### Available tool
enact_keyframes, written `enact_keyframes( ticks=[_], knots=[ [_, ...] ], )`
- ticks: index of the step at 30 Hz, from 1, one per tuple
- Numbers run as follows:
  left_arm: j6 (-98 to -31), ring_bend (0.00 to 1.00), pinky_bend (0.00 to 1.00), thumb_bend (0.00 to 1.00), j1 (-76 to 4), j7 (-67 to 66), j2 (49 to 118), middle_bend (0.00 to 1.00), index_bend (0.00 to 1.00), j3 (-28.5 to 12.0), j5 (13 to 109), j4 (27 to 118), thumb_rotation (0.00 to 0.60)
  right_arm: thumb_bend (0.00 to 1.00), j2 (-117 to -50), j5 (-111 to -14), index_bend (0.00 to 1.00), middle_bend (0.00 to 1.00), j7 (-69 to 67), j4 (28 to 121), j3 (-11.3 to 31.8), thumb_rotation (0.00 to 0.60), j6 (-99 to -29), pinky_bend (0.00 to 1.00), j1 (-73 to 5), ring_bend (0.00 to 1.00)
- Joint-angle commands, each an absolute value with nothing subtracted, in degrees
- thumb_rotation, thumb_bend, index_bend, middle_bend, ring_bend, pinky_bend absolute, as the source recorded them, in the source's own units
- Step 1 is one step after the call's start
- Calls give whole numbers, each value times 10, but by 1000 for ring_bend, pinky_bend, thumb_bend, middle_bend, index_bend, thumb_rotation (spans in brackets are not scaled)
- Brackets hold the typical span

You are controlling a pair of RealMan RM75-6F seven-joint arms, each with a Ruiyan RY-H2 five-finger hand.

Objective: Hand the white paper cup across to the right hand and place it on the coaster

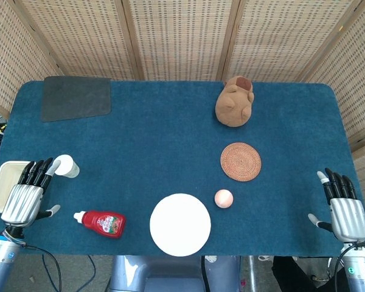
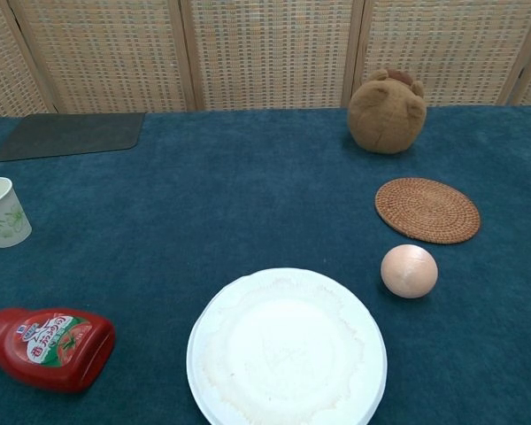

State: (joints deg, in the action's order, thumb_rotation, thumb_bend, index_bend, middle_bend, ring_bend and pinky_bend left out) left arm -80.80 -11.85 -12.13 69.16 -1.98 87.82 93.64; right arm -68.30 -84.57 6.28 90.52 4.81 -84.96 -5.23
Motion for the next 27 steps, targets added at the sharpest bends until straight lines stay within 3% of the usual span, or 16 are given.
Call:
enact_keyframes(
  ticks=[1, 16, 27],
  knots=[
    [-810, 0, 0, 121, -118, -122, 691, 0, 0, -20, 879, 938, 600, 17, -682, -846, 0, 0, 60, 905, 48, 600, -851, 0, -51, 0],
    [-774, 0, 0, 121, -135, -96, 669, 0, 0, -35, 848, 926, 600, 16, -679, -844, 0, 0, 47, 902, 49, 600, -851, 0, -50, 0],
    [-635, 0, 0, 120, -196, -50, 632, 0, 0, -57, 776, 857, 600, 16, -679, -842, 0, 0, 47, 902, 49, 600, -849, 0, -50, 0]
  ],
)
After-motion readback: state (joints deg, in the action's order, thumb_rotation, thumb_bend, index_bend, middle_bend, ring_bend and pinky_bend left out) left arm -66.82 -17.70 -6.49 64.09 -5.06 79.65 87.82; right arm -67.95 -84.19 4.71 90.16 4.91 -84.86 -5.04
